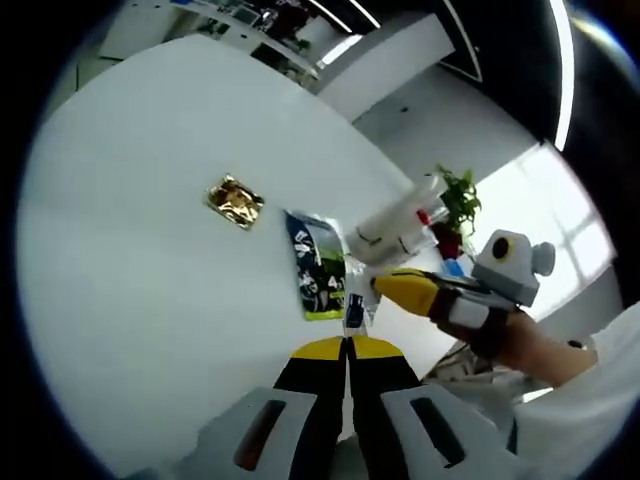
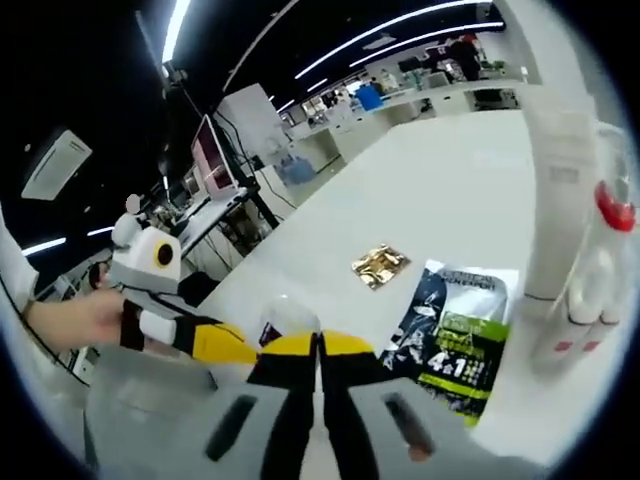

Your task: Arrange the skincare products in the storage area until every visible bottle or jar stands upright without overlapping.

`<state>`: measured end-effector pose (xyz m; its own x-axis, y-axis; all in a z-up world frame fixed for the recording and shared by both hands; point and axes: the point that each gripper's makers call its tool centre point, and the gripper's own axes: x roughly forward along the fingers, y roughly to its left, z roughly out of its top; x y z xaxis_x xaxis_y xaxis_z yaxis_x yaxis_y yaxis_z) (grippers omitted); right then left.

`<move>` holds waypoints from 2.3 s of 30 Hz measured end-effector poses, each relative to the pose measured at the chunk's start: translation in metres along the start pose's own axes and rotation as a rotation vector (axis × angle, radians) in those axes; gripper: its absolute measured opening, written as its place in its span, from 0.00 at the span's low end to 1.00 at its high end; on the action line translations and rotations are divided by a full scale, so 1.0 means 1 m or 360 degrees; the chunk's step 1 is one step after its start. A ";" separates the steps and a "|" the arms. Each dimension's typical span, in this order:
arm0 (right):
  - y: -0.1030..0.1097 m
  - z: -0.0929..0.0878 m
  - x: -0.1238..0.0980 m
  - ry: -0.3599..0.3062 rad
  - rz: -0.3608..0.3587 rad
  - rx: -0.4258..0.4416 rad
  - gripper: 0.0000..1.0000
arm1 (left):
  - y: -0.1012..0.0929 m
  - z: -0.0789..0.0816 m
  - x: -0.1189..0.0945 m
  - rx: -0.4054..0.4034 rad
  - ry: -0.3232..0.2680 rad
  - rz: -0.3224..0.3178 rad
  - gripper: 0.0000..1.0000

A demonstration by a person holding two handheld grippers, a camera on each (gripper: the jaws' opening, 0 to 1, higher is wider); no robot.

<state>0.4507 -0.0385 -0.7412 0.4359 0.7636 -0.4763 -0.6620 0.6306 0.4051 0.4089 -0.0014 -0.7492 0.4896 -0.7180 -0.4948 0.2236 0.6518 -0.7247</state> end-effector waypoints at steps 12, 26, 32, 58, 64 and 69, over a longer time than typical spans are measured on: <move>-0.012 -0.006 0.029 0.0079 -0.0091 -0.0114 0.01 | 0.028 0.005 0.007 -0.0063 -0.0010 0.0070 0.00; -0.030 -0.016 0.054 0.0178 -0.0139 -0.0213 0.01 | 0.055 0.002 0.027 -0.0142 0.0041 0.0120 0.00; -0.040 -0.014 0.067 0.0224 -0.0181 -0.0342 0.01 | 0.066 0.008 0.037 -0.0163 0.0049 0.0152 0.00; -0.056 -0.033 0.079 0.0462 -0.0308 -0.0948 0.01 | 0.077 0.007 0.049 -0.0091 0.0118 0.0194 0.00; -0.057 -0.034 0.080 0.0467 -0.0302 -0.0974 0.01 | 0.076 0.007 0.048 -0.0021 0.0118 0.0200 0.00; -0.056 -0.034 0.080 0.0472 -0.0291 -0.1013 0.01 | 0.074 0.004 0.044 0.0142 0.0142 0.0239 0.00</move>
<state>0.5020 -0.0174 -0.8288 0.4497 0.5268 -0.7213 -0.8602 0.4727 -0.1911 0.4501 0.0159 -0.8226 0.4476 -0.6270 -0.6376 0.2291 0.7696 -0.5960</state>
